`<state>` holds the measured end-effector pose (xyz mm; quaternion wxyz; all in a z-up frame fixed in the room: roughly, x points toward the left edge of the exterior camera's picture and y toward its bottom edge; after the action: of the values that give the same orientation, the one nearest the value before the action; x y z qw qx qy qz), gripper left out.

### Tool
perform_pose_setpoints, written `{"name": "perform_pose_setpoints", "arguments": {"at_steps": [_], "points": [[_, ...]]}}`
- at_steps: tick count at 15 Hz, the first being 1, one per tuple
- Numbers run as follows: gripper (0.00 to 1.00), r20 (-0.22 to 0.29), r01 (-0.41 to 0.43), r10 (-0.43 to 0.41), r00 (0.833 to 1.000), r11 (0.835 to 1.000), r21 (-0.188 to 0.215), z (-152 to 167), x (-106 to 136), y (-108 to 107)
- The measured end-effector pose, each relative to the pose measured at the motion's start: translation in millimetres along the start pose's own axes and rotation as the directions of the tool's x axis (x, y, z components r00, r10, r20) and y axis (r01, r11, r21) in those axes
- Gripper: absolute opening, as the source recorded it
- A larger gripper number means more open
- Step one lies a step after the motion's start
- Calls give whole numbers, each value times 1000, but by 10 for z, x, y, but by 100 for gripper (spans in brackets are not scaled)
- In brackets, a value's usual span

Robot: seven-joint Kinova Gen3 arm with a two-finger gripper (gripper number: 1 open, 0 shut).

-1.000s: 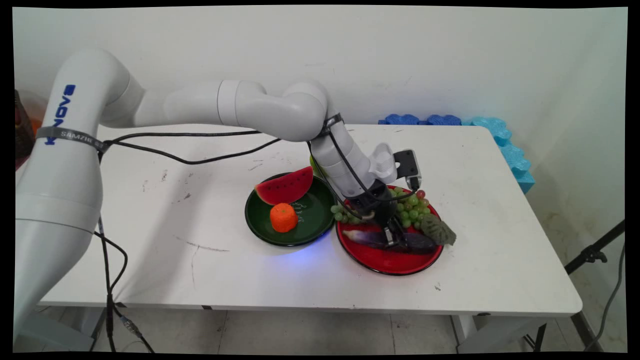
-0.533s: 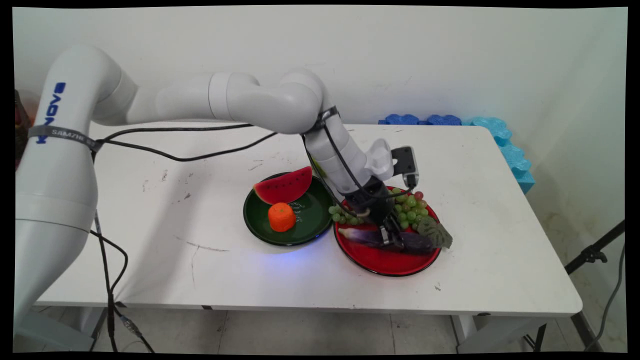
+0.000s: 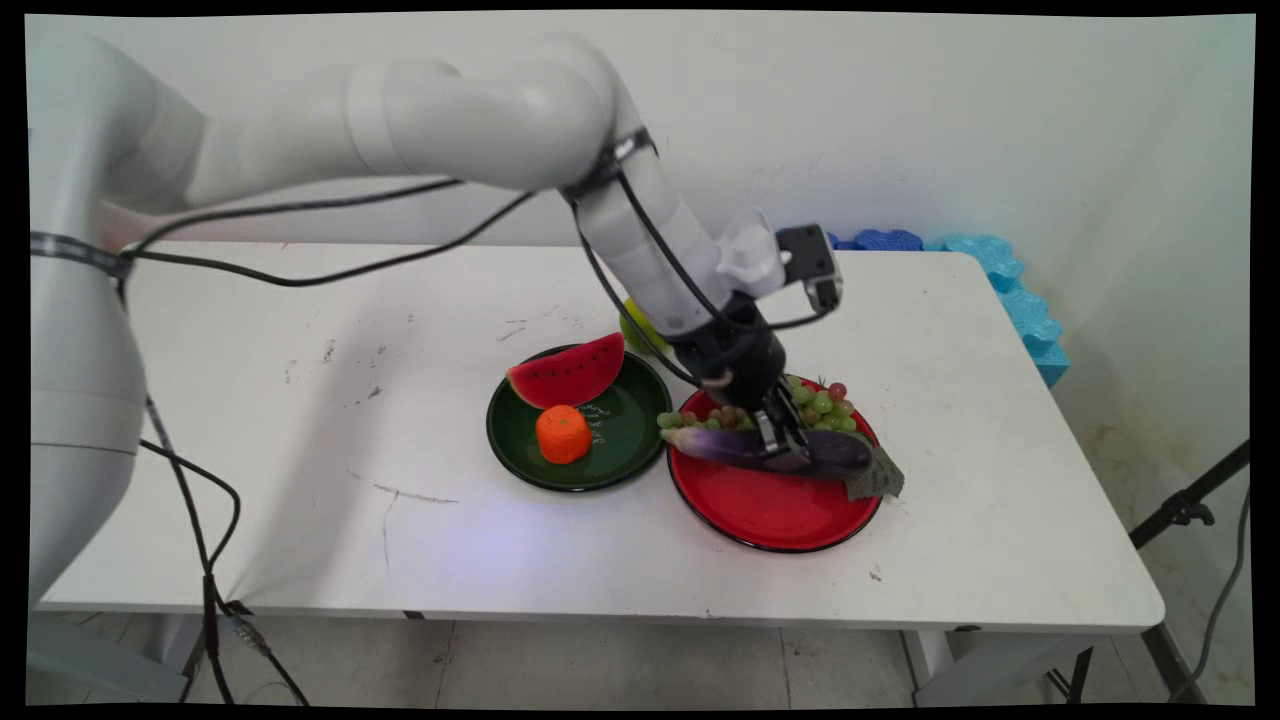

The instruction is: Place the picked object on the table

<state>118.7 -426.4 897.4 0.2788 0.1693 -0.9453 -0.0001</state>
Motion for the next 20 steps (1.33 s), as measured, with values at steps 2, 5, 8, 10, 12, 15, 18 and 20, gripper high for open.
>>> {"name": "perform_pose_setpoints", "arguments": {"at_steps": [2, 5, 8, 10, 12, 15, 18, 20], "points": [[0, 9, 12, -12, 1000, 1000, 1, -215, -30, 121], [0, 28, 20, -20, 999, 1000, 0, -441, -131, 268], [0, 56, 20, -20, 998, 1000, 0, -622, -304, 386], [0, 73, 16, -15, 997, 1000, 0, -678, -411, 422], [0, 98, 9, -9, 995, 1000, -1, -716, -568, 450], [0, 136, -4, 5, 991, 1000, -8, -713, -835, 470], [0, 161, -18, 21, 987, 1000, -20, -655, -1059, 486], [0, 173, -28, 33, 984, 999, -31, -595, -1213, 501]]}}
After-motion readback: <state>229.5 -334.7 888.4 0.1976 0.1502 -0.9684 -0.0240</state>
